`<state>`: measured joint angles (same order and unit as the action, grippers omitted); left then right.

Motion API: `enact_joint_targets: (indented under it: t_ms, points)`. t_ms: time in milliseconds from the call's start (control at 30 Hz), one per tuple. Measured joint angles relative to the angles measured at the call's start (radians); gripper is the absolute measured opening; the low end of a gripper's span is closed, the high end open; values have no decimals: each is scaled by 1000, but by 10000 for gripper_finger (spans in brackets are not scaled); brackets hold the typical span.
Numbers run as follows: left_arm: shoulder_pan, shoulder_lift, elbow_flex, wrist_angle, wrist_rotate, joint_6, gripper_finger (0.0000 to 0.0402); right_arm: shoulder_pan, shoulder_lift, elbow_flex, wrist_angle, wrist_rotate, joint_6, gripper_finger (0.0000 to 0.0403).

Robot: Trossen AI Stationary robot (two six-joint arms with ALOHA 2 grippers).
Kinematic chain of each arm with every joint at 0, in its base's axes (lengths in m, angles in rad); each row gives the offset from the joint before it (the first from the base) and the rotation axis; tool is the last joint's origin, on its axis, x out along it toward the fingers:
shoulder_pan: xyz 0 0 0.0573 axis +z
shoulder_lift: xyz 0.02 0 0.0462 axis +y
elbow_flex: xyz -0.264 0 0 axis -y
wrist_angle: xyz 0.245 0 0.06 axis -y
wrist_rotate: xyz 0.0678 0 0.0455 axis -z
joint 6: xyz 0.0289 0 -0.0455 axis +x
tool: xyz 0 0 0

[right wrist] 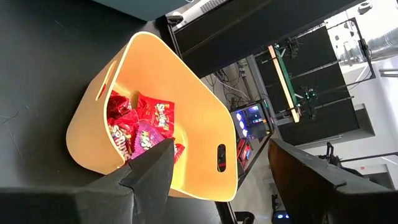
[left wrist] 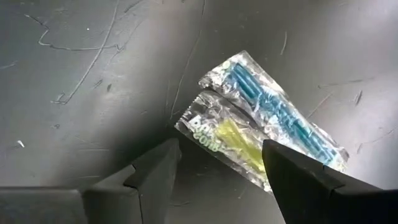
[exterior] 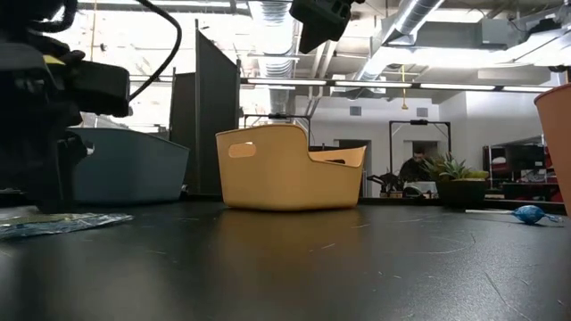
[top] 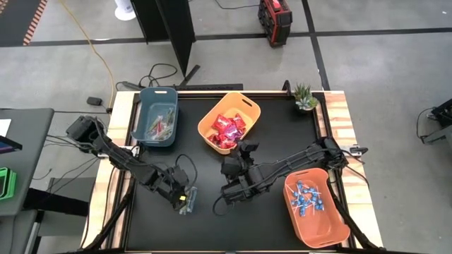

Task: Sort candy
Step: Put the green gummy into the blue bin

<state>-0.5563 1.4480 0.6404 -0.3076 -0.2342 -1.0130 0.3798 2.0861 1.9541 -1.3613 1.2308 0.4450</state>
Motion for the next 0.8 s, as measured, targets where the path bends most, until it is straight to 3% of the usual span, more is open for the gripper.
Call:
enact_joint_targets:
  t_ms: [300,567,800]
  points:
    - [-12,45,9,-102,-22,-97,234,2,0,0,1,0,0,276]
    - [-10,-5,68,-461,-64,-155,234,3,0,0,4,0,0,276]
    - [-10,-54,91,-453,-74,-162,234,3,0,0,4,0,0,276]
